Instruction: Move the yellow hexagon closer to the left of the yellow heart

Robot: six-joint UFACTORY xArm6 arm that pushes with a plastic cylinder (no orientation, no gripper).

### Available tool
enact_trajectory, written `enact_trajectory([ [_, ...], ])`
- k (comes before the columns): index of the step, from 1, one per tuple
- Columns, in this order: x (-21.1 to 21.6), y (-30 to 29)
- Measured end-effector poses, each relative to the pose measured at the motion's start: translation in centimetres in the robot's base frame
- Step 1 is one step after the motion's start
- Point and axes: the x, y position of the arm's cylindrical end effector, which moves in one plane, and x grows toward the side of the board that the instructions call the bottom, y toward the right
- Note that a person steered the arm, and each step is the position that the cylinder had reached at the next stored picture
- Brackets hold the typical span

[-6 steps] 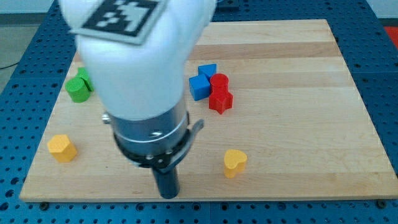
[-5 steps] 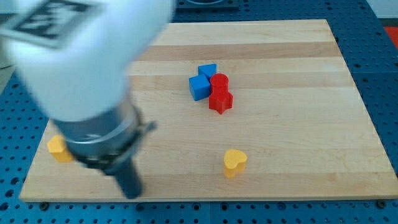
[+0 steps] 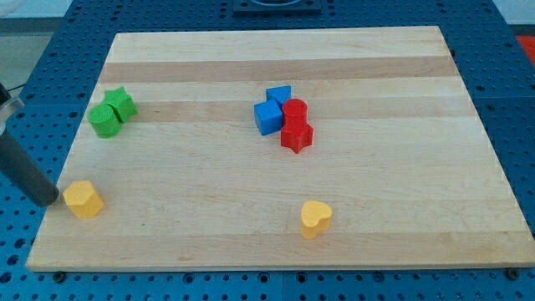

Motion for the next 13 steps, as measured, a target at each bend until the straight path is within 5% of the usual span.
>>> enact_trajectory([
  [9,0.3,25.3],
  [13,1.2,15.9],
])
